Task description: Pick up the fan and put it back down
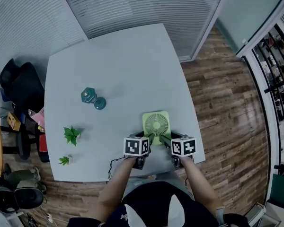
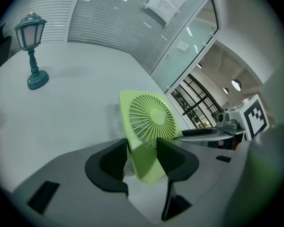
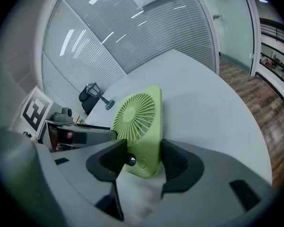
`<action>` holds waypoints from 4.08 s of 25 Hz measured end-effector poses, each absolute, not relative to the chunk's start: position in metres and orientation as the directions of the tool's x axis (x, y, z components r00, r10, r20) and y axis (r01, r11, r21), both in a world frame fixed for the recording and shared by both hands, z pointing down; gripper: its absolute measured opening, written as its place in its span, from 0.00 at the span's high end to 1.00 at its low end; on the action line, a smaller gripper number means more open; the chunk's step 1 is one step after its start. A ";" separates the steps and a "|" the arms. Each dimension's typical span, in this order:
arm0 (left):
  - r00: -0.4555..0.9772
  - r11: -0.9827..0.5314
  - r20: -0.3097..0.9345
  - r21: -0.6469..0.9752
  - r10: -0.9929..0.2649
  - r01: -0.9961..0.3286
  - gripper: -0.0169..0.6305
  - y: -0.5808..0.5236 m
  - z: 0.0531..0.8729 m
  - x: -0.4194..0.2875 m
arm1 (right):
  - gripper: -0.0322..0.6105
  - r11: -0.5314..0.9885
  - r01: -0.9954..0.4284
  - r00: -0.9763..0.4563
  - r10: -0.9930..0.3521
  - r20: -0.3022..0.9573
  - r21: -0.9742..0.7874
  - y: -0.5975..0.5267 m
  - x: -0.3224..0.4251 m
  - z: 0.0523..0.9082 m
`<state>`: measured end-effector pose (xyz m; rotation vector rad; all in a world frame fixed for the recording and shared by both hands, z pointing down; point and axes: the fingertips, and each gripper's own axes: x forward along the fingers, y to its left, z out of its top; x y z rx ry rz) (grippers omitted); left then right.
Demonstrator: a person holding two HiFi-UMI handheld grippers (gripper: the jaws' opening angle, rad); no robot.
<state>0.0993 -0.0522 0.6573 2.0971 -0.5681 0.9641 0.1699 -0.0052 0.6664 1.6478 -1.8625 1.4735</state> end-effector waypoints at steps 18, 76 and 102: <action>0.599 -0.611 0.799 0.447 -0.055 -0.653 0.66 -0.052 0.679 0.101 | 0.59 -0.162 -0.856 -0.330 -0.560 0.760 -0.491 -0.005 0.173 0.687; 0.756 -0.700 0.544 0.376 -0.363 -0.607 0.79 -0.075 0.556 0.094 | 0.61 -0.006 -0.934 -0.211 -0.799 0.564 -0.358 -0.019 0.172 0.564; 0.764 -0.766 0.497 0.266 -0.411 -0.585 0.94 -0.028 0.511 0.102 | 0.95 0.038 -0.946 -0.204 -0.843 0.498 -0.323 0.000 0.162 0.518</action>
